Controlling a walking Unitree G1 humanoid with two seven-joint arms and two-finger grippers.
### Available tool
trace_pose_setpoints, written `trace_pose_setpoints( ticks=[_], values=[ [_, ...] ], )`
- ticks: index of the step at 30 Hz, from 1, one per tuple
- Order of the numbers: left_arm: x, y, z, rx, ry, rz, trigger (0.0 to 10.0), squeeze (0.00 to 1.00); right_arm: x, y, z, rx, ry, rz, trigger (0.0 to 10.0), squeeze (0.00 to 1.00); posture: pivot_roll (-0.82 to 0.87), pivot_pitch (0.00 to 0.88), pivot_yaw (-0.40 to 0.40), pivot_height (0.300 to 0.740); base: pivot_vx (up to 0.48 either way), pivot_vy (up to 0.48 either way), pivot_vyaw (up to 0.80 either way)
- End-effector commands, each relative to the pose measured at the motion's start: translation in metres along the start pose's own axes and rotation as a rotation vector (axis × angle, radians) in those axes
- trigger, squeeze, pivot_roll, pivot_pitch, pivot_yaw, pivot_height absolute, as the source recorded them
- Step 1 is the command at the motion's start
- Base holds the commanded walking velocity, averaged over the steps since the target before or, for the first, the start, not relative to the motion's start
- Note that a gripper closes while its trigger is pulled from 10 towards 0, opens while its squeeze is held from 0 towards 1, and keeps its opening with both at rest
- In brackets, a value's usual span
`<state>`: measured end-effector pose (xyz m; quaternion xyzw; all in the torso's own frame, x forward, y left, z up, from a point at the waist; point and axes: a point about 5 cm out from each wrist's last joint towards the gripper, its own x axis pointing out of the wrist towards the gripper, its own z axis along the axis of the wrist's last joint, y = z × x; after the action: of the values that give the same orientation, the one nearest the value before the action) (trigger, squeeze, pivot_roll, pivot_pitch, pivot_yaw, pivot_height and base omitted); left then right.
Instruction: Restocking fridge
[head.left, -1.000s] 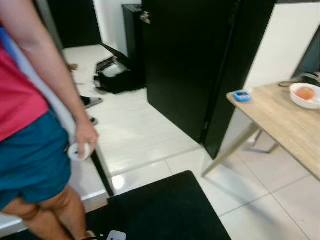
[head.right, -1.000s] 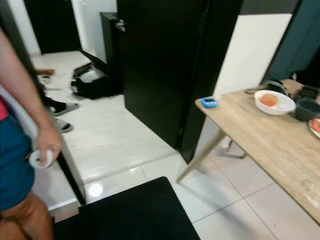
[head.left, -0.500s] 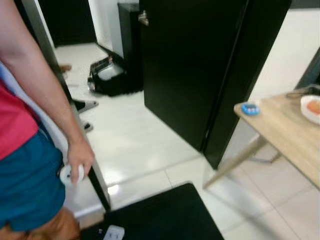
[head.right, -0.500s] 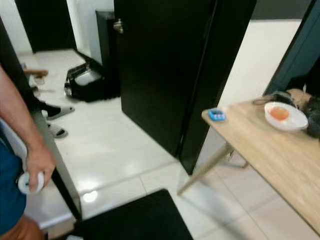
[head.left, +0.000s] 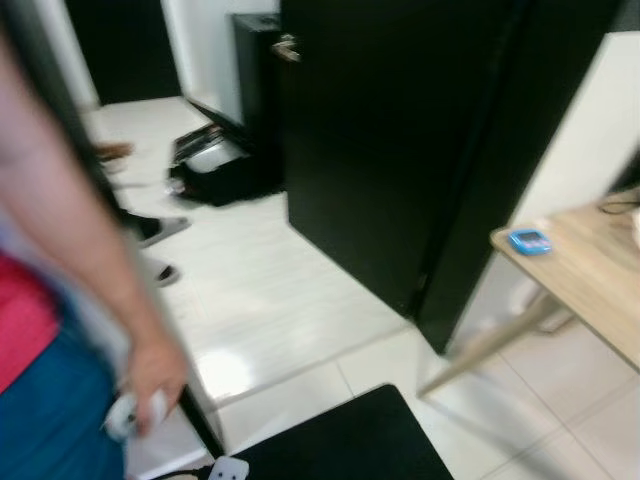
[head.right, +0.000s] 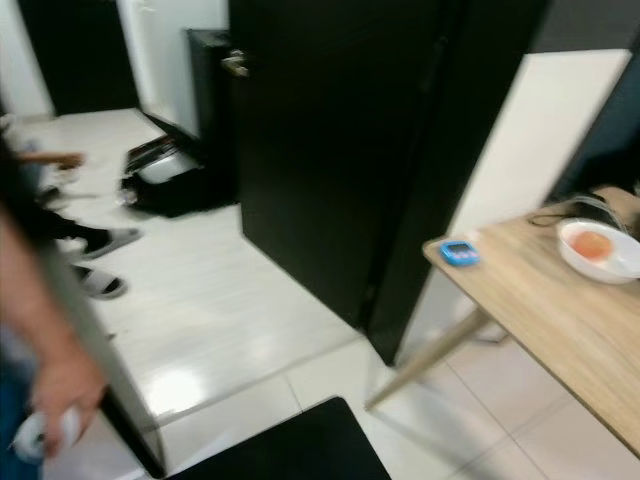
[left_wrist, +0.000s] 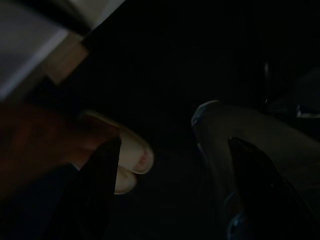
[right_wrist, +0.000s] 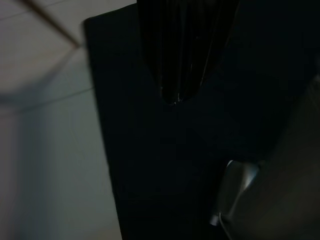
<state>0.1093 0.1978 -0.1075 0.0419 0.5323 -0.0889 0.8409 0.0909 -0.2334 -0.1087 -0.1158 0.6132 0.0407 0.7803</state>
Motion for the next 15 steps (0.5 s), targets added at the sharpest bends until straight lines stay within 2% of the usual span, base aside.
trace_pose_setpoints(
  ticks=[1, 10, 15],
  values=[
    [0.000, -0.010, -0.010, 0.007, 0.038, -0.037, 10.0, 0.00, 0.000, -0.004, 0.002, -0.011, -0.003, -0.014, 10.0, 0.00, 0.03, 0.000, -0.036, 0.740, 0.262, 0.000, -0.78],
    [-0.001, -0.015, -0.020, -0.021, 0.061, -0.039, 10.0, 0.00, -0.001, -0.006, 0.001, -0.029, 0.003, -0.014, 10.0, 0.00, 0.04, 0.000, -0.042, 0.740, 0.254, 0.000, -0.78],
    [-0.003, -0.016, -0.027, -0.091, 0.072, -0.016, 10.0, 0.00, -0.001, -0.007, 0.004, -0.026, -0.006, -0.021, 10.0, 0.00, 0.05, 0.000, -0.046, 0.740, 0.250, 0.000, -0.64]
  ],
)
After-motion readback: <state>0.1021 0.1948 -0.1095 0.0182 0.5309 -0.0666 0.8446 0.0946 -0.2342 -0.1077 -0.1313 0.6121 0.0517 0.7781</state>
